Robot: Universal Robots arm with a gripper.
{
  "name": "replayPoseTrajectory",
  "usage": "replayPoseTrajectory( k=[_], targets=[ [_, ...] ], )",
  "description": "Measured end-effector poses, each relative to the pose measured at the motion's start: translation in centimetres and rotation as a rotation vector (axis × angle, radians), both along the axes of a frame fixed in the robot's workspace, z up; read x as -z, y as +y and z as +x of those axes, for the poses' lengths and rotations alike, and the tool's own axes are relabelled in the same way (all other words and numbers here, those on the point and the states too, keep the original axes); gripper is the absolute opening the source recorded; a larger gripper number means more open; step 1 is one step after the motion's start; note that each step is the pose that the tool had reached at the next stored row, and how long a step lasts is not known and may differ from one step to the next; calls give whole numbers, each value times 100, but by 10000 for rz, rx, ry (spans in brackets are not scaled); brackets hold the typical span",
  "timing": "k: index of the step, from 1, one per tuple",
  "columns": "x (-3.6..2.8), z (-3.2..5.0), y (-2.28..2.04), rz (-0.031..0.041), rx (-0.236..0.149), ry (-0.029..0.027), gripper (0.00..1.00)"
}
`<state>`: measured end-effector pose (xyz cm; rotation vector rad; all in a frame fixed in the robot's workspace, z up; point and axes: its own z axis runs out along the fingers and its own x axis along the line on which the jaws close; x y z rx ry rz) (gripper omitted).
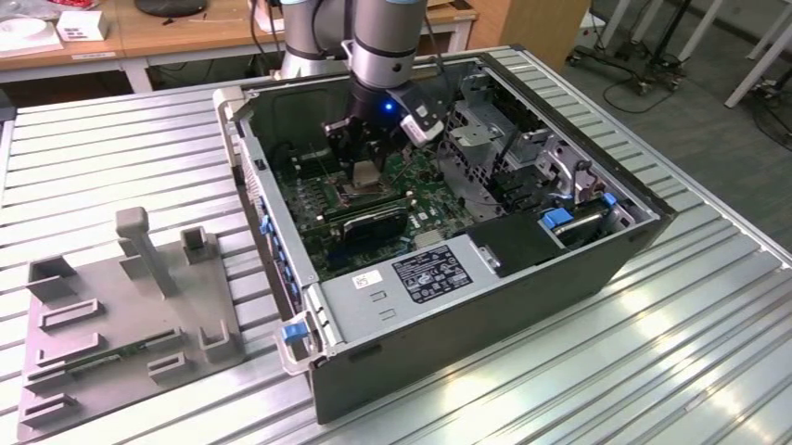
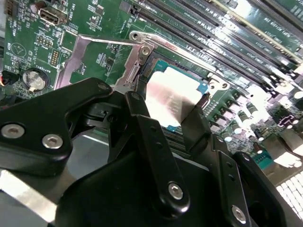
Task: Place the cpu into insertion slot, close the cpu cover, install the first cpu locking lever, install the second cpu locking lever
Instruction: 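Place the cpu into insertion slot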
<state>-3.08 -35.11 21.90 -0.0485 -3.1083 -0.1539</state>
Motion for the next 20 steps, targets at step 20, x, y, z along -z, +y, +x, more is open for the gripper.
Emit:
replayPoseTrajectory(
  k=[20],
  targets=[
    [67, 1, 39, 83, 1241, -5, 54]
  ],
)
